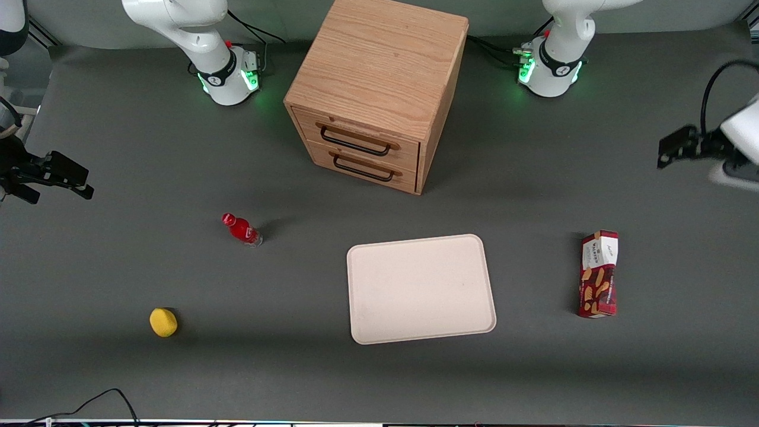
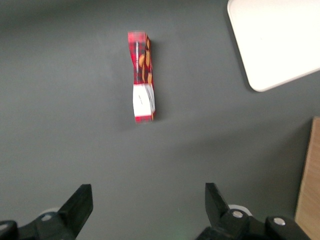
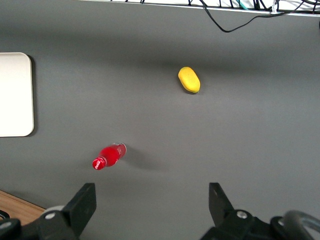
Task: Place red cookie box on tray
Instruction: 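Lower the open left gripper down around the red shortbread box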
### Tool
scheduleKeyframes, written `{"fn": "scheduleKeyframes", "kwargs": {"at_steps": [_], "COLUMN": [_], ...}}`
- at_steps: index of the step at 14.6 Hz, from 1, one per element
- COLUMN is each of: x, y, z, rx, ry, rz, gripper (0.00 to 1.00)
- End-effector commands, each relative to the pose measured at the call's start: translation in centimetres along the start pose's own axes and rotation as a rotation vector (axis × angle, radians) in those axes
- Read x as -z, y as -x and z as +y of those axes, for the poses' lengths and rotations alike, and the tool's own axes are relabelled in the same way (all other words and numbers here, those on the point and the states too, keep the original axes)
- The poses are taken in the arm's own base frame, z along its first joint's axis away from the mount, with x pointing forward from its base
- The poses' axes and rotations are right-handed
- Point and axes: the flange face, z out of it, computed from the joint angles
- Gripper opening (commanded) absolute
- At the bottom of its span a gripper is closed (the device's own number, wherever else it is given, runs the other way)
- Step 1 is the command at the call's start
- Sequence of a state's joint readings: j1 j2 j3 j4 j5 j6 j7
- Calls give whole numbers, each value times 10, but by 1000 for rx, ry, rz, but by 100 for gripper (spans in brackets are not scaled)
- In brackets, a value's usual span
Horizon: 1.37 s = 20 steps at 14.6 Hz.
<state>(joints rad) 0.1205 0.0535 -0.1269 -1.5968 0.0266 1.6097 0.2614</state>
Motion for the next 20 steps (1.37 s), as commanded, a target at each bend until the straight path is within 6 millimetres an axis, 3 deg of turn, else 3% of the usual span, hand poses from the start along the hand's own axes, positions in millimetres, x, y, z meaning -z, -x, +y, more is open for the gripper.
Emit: {"fn": "scheduleKeyframes", "kwargs": {"at_steps": [1,4,9,14,18,20], "x": [-68,-134,-232,-314,-346,-349], "y": [-48,-85,-123,-134,-130,-127], "z": [-22,-37,-51,-51,-51,-51], "rx": [-14,-18,-18,-37,-62,-61], "ry": [11,3,-13,-22,-33,-29], "rz": [16,56,119,95,43,21], "gripper": [100,100,100,100,100,18]}}
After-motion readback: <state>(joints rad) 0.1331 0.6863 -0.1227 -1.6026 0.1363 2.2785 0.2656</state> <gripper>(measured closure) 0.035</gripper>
